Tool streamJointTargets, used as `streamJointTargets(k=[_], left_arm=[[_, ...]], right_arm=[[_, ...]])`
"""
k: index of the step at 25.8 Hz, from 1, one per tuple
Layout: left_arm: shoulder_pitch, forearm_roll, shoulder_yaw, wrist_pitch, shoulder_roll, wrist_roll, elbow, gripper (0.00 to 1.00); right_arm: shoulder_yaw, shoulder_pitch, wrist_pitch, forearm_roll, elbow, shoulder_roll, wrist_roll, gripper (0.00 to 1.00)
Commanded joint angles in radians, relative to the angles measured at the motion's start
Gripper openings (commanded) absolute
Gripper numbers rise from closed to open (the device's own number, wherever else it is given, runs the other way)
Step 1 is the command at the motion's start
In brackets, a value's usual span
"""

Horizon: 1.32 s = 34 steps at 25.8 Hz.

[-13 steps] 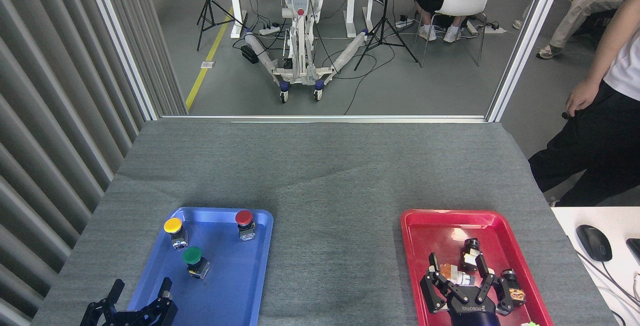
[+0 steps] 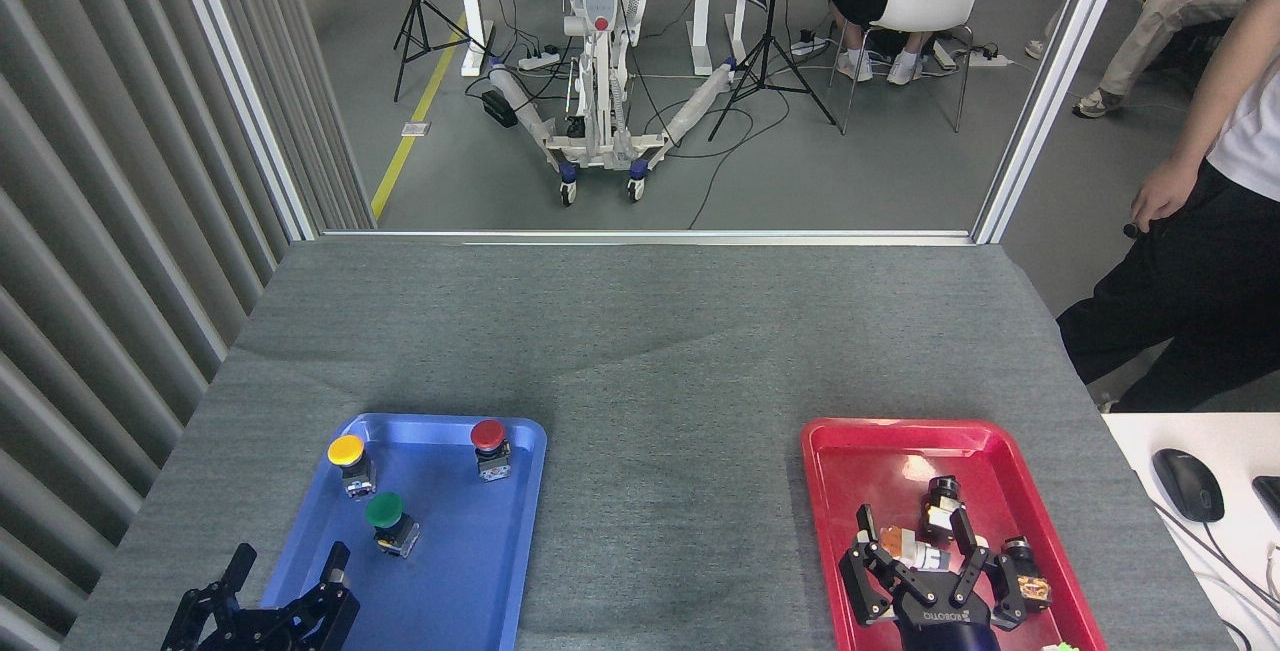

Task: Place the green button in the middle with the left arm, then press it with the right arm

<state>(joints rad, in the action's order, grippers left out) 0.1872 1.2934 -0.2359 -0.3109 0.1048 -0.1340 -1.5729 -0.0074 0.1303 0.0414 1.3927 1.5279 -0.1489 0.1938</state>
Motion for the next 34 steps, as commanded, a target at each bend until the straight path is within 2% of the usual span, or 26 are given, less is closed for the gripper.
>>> streamJointTargets(k=[1,34], left_arm=[[-0.003,0.001,0.000,-0.001,-0.002,-0.001,-0.001,1.00],[-0.022,0.001,0.001,0.006,-0.002,-0.001,0.021,1.00]], right_arm=[[0.000,0.000,0.000,0.000,0.000,0.000,0.001,1.00],[0.000,0.000,0.000,0.000,0.000,0.002,0.000,1.00]])
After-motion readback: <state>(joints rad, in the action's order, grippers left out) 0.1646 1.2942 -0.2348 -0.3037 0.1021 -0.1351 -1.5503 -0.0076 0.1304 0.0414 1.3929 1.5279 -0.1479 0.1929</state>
